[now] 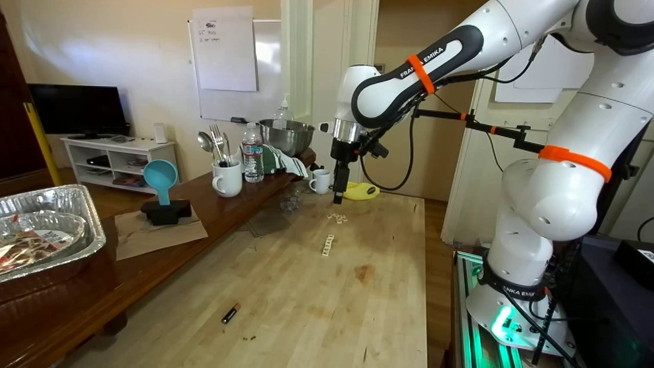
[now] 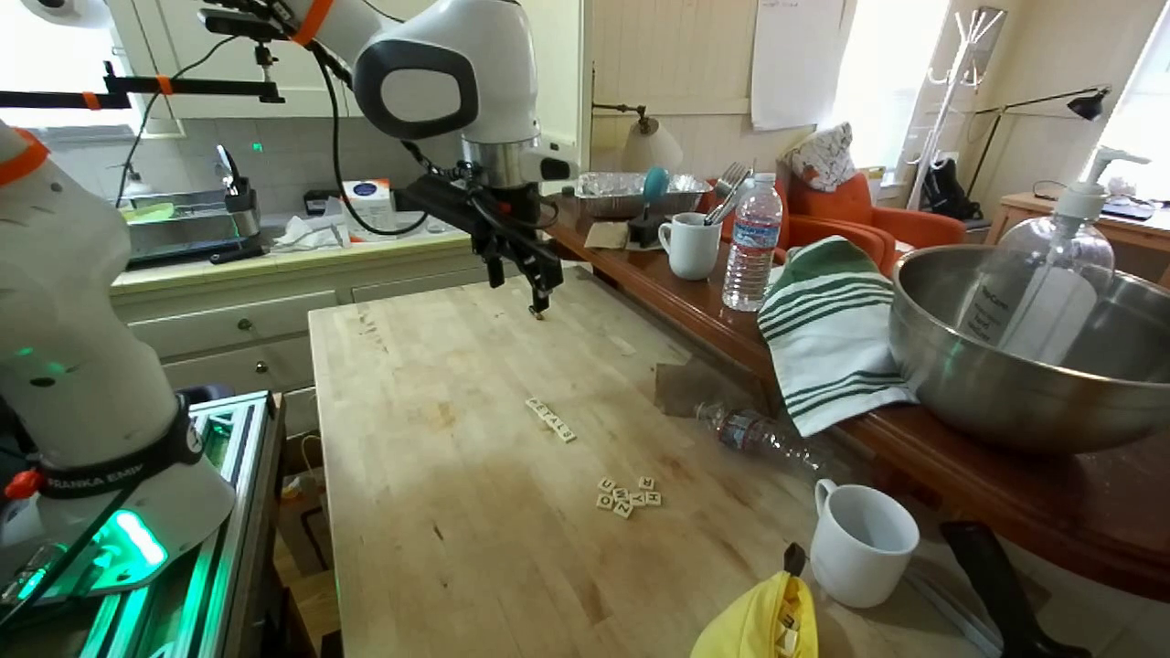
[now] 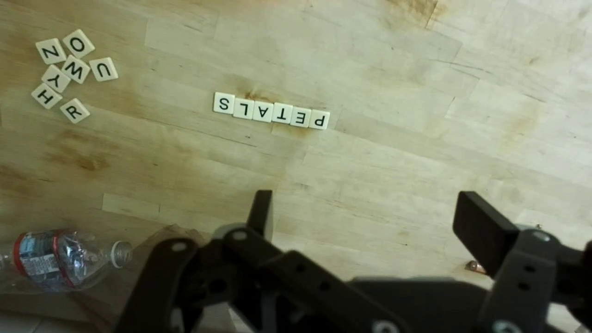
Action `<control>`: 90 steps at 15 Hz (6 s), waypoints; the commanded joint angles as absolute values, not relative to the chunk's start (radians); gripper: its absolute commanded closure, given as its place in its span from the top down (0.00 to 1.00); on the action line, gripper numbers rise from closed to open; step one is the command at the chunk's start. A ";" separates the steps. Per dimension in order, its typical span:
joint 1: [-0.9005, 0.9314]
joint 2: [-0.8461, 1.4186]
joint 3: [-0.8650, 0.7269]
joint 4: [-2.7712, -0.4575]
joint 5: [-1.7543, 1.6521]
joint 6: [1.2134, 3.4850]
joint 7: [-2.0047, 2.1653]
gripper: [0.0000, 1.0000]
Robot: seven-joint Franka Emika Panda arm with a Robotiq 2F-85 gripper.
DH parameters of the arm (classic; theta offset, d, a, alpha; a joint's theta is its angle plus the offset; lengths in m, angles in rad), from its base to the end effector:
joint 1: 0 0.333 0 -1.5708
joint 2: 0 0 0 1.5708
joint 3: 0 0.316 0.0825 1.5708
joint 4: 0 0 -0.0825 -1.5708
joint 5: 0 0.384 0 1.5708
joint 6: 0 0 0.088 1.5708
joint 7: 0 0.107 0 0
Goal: Spell the word 'Metals'.
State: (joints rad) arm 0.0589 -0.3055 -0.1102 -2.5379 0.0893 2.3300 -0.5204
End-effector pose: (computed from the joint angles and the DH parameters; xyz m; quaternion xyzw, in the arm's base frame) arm 0.4350 -0.0205 0.3898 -0.9763 -0.2051 -0.0596 0.0351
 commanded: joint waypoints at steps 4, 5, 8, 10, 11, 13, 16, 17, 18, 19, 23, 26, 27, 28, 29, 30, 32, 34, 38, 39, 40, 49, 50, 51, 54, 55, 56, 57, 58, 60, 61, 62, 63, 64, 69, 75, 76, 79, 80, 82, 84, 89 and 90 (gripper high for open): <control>0.066 -0.208 -0.082 -2.616 0.113 2.457 -0.438 1.00; 0.067 -0.194 -0.078 -2.624 0.118 2.485 -0.435 0.95; 0.069 -0.143 -0.066 -2.645 0.127 2.579 -0.430 0.70; 0.068 -0.108 -0.060 -2.648 0.131 2.630 -0.433 0.54; 0.069 -0.089 -0.059 -2.647 0.141 2.651 -0.442 0.46; 0.065 -0.057 -0.052 -2.644 0.146 2.680 -0.442 0.31; 0.060 -0.013 -0.041 -2.638 0.160 2.727 -0.449 0.08; 0.058 0.002 -0.037 -2.636 0.165 2.744 -0.454 0.01; 0.056 0.014 -0.032 -2.634 0.169 2.759 -0.453 0.00; 0.054 0.028 -0.028 -2.630 0.175 2.767 -0.461 0.00; 0.038 0.072 -0.012 -2.624 0.144 2.806 -0.448 0.00; 0.027 0.098 -0.001 -2.616 0.137 2.830 -0.443 0.00; 0.023 0.107 0.002 -2.613 0.139 2.840 -0.442 0.00; 0.019 0.114 0.008 -2.606 0.149 2.842 -0.446 0.00; 0.014 0.120 0.010 -2.602 0.144 2.849 -0.442 0.00; 0.009 0.126 0.014 -2.596 0.141 2.851 -0.442 0.00; 0.000 0.143 0.017 -2.587 0.127 2.864 -0.432 0.00; -0.008 0.156 0.025 -2.577 0.131 2.865 -0.433 0.00; -0.022 0.178 0.043 -2.564 0.134 2.859 -0.436 0.00; -0.025 0.183 0.048 -2.561 0.133 2.858 -0.436 0.00; -0.025 0.189 0.049 -2.560 0.126 2.862 -0.427 0.00; -0.027 0.255 0.052 -2.529 0.055 2.990 -0.329 0.00; -0.031 0.266 0.056 -2.523 0.056 3.008 -0.327 0.00; -0.038 0.279 0.063 -2.513 0.061 3.016 -0.327 0.00; -0.053 0.308 0.062 -2.480 0.047 3.026 -0.311 0.00; -0.056 0.315 0.057 -2.469 0.042 3.025 -0.303 0.00; -0.060 0.321 0.049 -2.457 0.038 3.017 -0.296 0.00; -0.064 0.325 0.040 -2.446 0.031 3.012 -0.289 0.00; -0.066 0.330 0.027 -2.437 0.021 3.007 -0.278 0.00; -0.064 0.335 -0.012 -2.420 -0.008 2.990 -0.254 0.00; -0.065 0.336 -0.028 -2.414 -0.017 2.982 -0.243 0.00; -0.064 0.339 -0.049 -2.409 -0.030 2.977 -0.229 0.00; -0.065 0.338 -0.066 -2.406 -0.039 2.973 -0.217 0.00; -0.064 0.338 -0.084 -2.403 -0.049 2.966 -0.206 0.00; -0.085 0.324 -0.141 -2.406 -0.066 2.955 -0.180 0.00; -0.105 0.301 -0.169 -2.413 -0.066 2.941 -0.174 0.00; -0.107 0.293 -0.172 -2.415 -0.066 2.939 -0.173 0.00; -0.113 0.265 -0.171 -2.427 -0.063 2.937 -0.172 0.00; -0.110 0.254 -0.173 -2.430 -0.066 2.935 -0.169 0.00; -0.108 0.230 -0.175 -2.438 -0.070 2.936 -0.167 0.00; -0.108 0.210 -0.174 -2.443 -0.071 2.933 -0.166 0.00; -0.116 0.165 -0.175 -2.452 -0.072 2.925 -0.168 0.00; -0.119 0.157 -0.176 -2.453 -0.070 2.922 -0.169 0.00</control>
